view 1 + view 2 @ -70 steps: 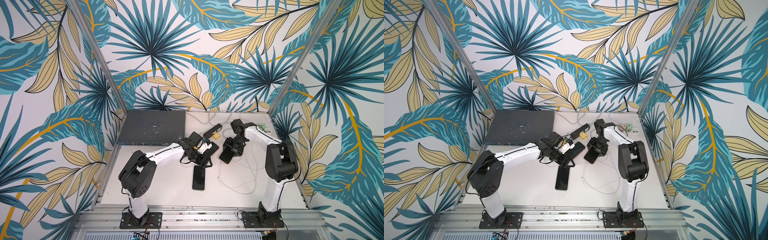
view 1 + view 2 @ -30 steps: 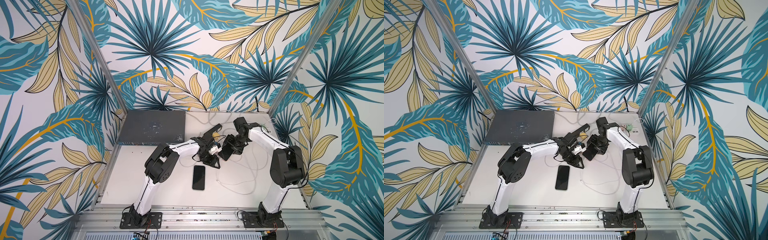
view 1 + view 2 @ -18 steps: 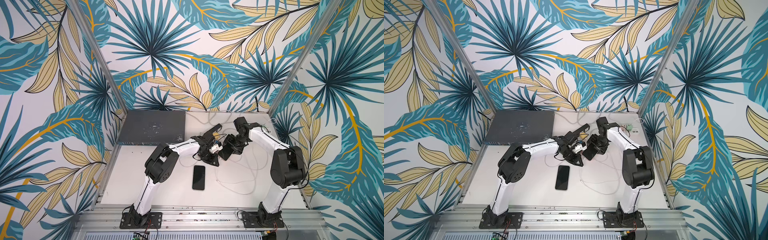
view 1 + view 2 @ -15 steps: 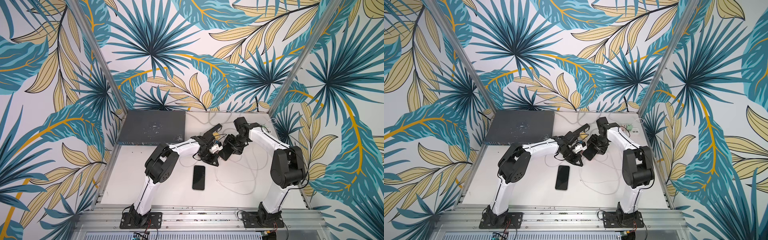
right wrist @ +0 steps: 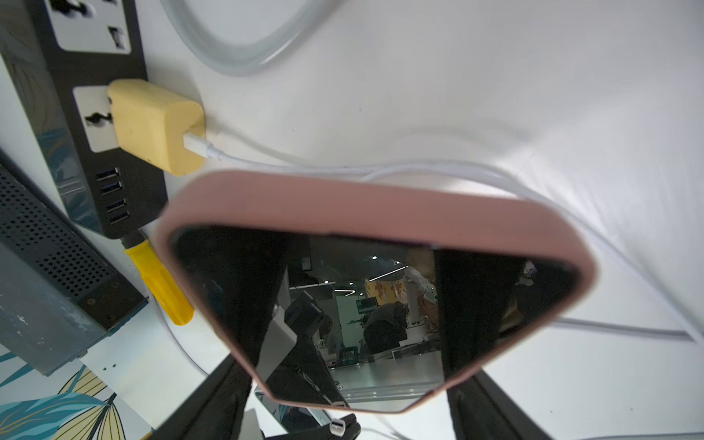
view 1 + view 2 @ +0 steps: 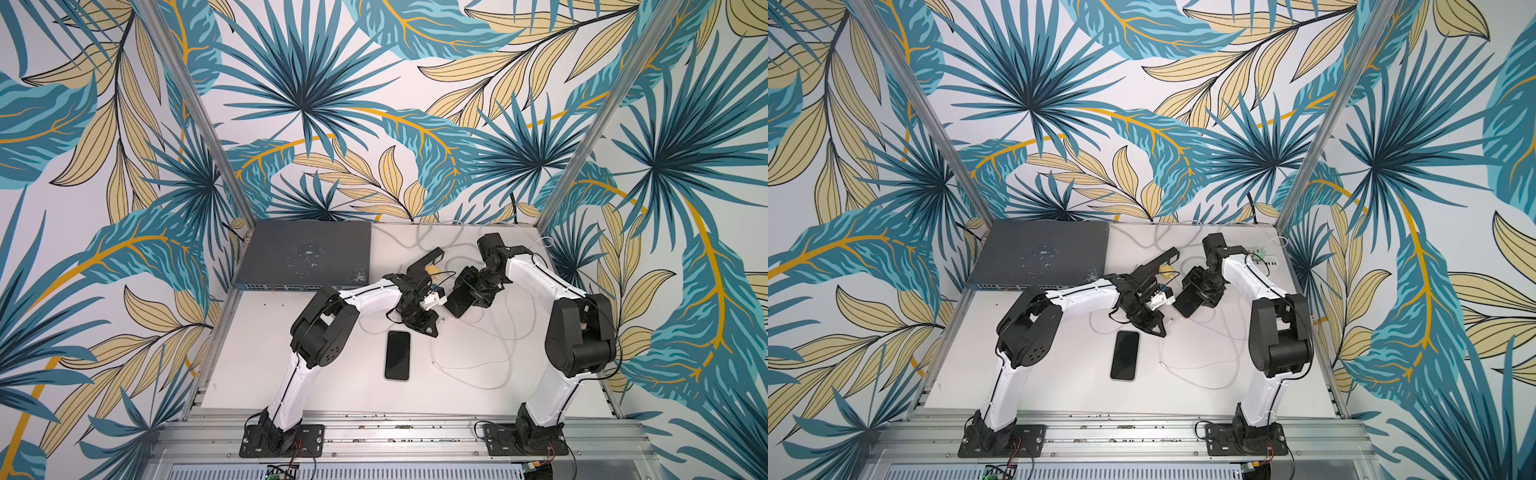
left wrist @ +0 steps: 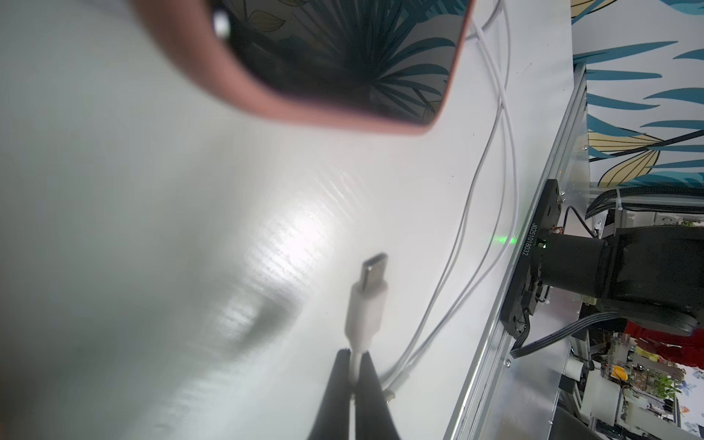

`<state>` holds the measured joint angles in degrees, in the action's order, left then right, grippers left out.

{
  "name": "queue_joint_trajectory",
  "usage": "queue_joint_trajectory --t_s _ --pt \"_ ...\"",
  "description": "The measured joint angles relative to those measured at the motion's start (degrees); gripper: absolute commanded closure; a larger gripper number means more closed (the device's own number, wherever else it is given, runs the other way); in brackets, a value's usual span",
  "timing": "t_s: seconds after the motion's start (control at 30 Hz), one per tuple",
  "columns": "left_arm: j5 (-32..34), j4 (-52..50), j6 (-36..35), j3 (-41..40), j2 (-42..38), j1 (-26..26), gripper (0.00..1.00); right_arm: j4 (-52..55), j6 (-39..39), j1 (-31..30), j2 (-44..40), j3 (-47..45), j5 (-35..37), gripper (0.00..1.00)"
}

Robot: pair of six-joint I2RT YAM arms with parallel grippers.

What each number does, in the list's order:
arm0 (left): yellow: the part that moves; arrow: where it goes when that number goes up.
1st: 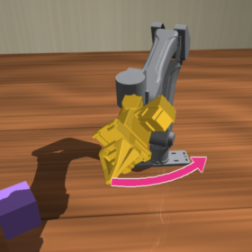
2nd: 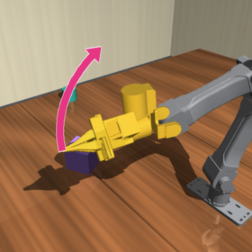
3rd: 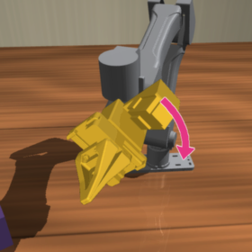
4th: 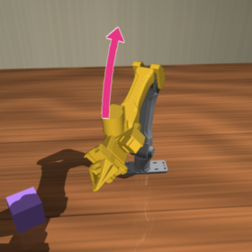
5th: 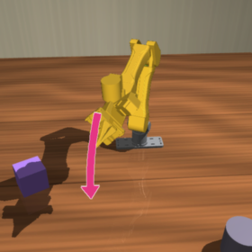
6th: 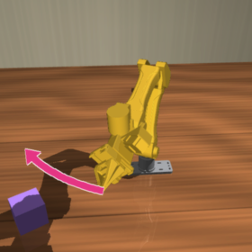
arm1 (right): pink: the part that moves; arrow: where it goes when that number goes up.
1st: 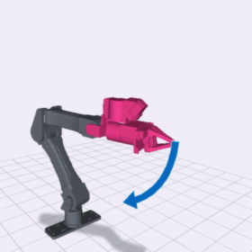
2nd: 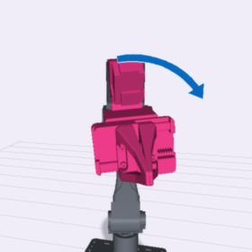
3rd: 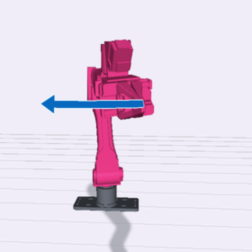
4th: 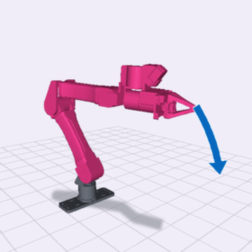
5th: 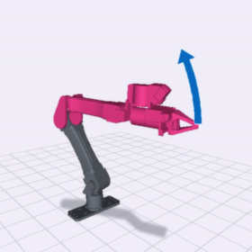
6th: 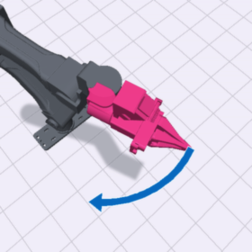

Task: Unplug the charging cable from the phone
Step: Remove the charging cable from the phone, then place the phone at the center of the board.

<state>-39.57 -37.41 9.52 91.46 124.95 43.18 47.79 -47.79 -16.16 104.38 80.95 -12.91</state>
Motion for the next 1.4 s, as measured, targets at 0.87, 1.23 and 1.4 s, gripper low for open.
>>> queue_joint_trajectory --t_s 0.87,1.23,1.4 --pt "11.04 2.97 5.44 -18.27 -27.71 -8.52 0.34 -0.35 4.46 -2.91 -0.33 3.28 0.44 0.41" --pt "27.89 0.87 15.43 -33.51 -42.47 -20.04 0.31 0.04 6.69 -16.59 5.35 11.15 -1.99 0.41" --pt "33.66 -1.81 17.84 -34.95 -46.75 -22.10 0.27 -0.02 6.58 -22.38 9.46 13.88 -3.13 0.41"
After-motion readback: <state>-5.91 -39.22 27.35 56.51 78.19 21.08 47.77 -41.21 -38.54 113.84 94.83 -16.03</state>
